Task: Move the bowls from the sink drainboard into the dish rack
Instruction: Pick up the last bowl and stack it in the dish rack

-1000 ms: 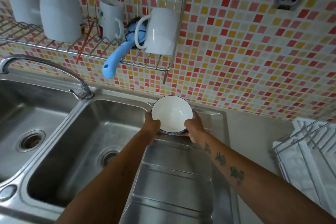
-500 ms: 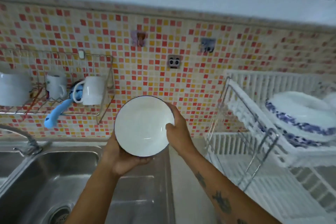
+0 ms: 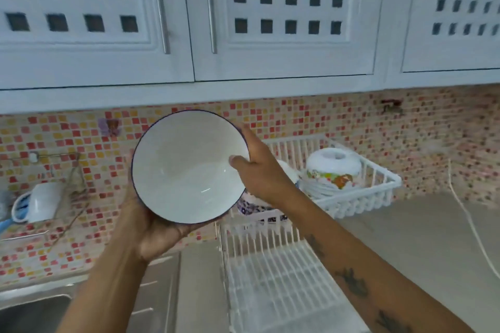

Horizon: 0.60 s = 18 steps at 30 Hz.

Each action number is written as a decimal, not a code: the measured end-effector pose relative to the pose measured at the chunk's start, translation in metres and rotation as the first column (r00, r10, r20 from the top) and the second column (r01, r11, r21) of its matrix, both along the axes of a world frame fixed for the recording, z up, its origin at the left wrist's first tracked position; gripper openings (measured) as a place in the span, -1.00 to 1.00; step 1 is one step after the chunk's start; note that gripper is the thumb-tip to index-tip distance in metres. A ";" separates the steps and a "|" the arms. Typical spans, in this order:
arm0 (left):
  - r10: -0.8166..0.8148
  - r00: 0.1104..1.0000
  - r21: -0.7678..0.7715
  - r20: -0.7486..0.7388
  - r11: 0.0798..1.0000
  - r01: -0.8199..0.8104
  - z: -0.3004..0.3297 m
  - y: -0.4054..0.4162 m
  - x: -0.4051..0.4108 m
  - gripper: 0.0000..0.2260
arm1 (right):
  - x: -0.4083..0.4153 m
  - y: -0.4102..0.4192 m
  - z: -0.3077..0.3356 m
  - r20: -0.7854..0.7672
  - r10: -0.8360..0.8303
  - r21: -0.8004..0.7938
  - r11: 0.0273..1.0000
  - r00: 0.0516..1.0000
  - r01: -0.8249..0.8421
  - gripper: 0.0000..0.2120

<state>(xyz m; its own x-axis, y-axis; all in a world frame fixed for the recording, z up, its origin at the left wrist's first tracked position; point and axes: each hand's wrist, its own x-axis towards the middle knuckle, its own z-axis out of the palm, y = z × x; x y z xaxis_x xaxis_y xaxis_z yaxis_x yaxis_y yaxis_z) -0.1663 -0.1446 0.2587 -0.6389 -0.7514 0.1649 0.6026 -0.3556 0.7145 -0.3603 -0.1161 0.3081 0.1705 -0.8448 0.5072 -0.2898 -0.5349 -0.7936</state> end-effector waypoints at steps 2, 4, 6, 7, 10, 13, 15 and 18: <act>0.271 0.960 -0.023 0.070 0.963 -0.270 0.011 0.007 -0.030 -0.45 | -0.034 0.007 0.009 0.044 0.025 0.043 0.999 0.999 -0.027 -0.69; 0.479 0.860 -0.158 0.179 0.876 -0.455 0.025 0.014 -0.058 -0.47 | -0.063 0.009 0.018 0.073 -0.004 0.090 0.996 0.997 -0.002 -0.63; 0.591 0.772 -0.357 0.232 0.790 -0.497 0.037 0.019 -0.083 -0.53 | -0.087 0.009 0.024 0.085 -0.054 0.128 0.991 0.995 0.043 -0.57; 0.664 0.704 -0.463 0.251 0.721 -0.515 0.041 0.019 -0.094 -0.53 | -0.095 0.007 0.025 0.092 -0.069 0.146 0.988 0.993 0.055 -0.56; 0.860 0.465 -0.692 0.209 0.466 -0.551 0.041 0.005 -0.119 -0.30 | -0.107 -0.006 0.024 0.063 -0.128 0.192 0.975 0.990 0.113 -0.40; 0.943 0.298 -0.846 0.150 0.278 -0.456 0.034 -0.011 -0.134 -0.25 | -0.107 -0.018 0.018 0.029 -0.178 0.237 0.957 0.984 0.166 -0.28; 0.975 0.179 -0.923 0.130 0.185 -0.338 0.027 -0.026 -0.141 -0.22 | -0.106 -0.029 0.008 0.010 -0.215 0.264 0.943 0.976 0.205 -0.21; 0.984 0.101 -0.949 0.149 0.171 -0.264 0.016 -0.042 -0.147 -0.18 | -0.110 -0.057 -0.011 0.042 -0.252 0.319 0.920 0.967 0.226 -0.13</act>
<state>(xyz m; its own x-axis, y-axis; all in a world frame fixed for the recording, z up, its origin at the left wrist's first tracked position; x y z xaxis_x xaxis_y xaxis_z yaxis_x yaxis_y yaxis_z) -0.3137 -0.1865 0.2743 -0.0243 -0.7478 0.6635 -0.5303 0.5723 0.6256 -0.4705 -0.1727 0.2968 -0.0869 -0.9720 0.2183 -0.3063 -0.1824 -0.9343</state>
